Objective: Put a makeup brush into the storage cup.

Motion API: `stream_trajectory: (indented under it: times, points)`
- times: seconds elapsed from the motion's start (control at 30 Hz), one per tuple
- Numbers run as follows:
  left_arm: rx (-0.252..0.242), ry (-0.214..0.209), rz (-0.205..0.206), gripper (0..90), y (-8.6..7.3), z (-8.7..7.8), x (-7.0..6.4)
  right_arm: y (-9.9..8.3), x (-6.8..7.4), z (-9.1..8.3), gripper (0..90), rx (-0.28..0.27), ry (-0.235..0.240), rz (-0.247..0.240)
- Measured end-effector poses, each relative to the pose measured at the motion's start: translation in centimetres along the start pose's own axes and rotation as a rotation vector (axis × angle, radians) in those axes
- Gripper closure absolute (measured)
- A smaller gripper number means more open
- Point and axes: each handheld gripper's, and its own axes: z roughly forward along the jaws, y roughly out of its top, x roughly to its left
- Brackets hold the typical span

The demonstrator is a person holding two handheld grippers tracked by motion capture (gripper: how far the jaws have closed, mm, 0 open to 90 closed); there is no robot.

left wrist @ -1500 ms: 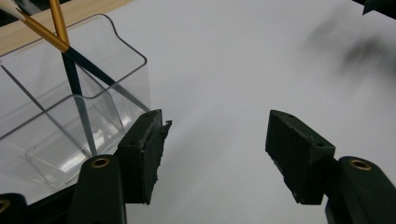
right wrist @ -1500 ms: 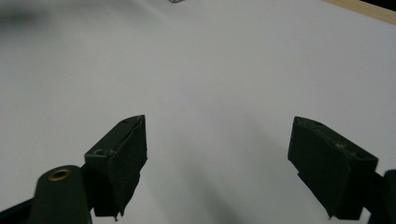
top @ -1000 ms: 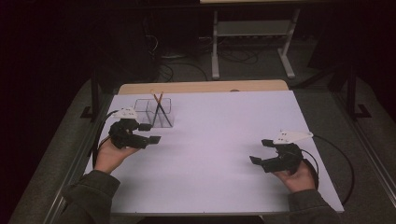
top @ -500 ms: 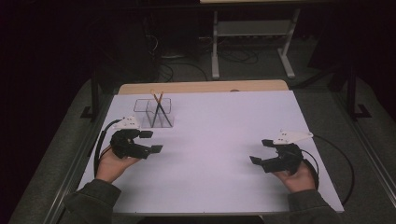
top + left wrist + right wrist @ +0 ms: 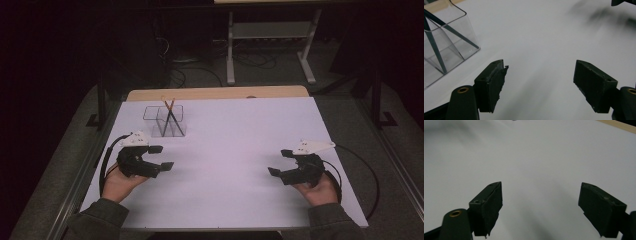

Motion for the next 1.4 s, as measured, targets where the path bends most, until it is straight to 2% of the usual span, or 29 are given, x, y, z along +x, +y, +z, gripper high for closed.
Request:
stream_trajectory:
  times: [0.37, 0.4, 0.77, 1.07, 1.2, 1.23, 1.4]
  points:
    - [0.006, 0.001, 0.002, 23.7, -1.5, 0.1, -0.6, -0.1, -0.1, 0.1, 18.2, 0.002, -0.003, 0.005]
    - [-0.001, 0.001, -0.009, 23.7, -1.6, 0.1, -0.7, -0.1, -0.1, 0.1, 18.2, 0.002, -0.004, 0.003]
    - [-0.005, 0.0, 0.0, 23.6, -2.3, 0.0, -1.4, -0.3, -0.1, -0.1, 18.2, -0.007, -0.009, 0.011]
    - [0.012, 0.026, 0.029, 23.5, -3.1, -0.1, -1.8, -0.3, -0.1, -0.2, 18.1, -0.005, -0.007, 0.011]
    - [0.008, 0.029, 0.009, 23.2, -3.7, -0.1, -1.8, -0.4, -0.2, -0.2, 18.1, -0.009, -0.004, 0.012]
    - [0.015, 0.03, 0.02, 23.1, -3.8, -0.2, -1.7, -0.4, -0.2, -0.2, 18.1, -0.008, -0.005, 0.013]
    - [0.007, 0.029, 0.006, 23.1, -4.4, -0.2, -1.8, -0.5, -0.2, -0.1, 18.1, -0.007, -0.004, 0.02]
